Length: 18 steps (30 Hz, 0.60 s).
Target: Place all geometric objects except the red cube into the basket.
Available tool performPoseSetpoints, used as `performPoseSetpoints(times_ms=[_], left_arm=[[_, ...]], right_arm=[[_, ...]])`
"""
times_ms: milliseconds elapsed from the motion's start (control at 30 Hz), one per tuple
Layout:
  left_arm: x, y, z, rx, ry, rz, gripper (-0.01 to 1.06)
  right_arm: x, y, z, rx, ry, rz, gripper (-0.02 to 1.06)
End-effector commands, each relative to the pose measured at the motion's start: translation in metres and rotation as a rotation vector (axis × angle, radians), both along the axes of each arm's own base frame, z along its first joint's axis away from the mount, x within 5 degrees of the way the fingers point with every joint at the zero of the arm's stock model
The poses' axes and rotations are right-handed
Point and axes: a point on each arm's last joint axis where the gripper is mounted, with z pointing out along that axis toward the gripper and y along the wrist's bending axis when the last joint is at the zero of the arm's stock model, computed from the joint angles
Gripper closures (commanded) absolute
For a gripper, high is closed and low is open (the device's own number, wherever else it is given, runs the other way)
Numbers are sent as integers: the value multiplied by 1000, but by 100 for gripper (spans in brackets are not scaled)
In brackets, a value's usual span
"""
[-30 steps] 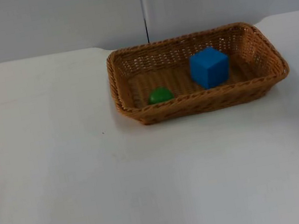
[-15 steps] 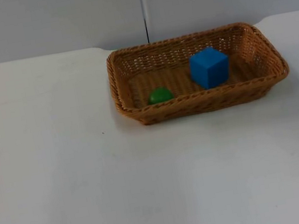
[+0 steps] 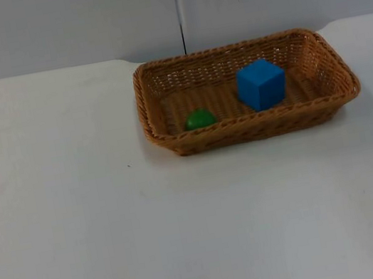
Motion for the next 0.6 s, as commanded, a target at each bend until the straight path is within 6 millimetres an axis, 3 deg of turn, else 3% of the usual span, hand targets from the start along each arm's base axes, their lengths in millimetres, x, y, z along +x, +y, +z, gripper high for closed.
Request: performPoseSetpoints(times_ms=[0,100,400,567], left_arm=[[-12,0,-1,5,-21,-3,0],[-28,0,-1,-3,-49,-15,0],[-59,0,-4,-11,-136,-21,0],[-68,0,-25,-14,-145,-21,0]], right_arm=[[-19,-8,-7,31,-36,-7,-1],[-42,-19,-21,70,-50,-32,-1],[-93,-41,-37,103,-45,-49,-1],[-113,-50,-44,114,-70,-48,-1]])
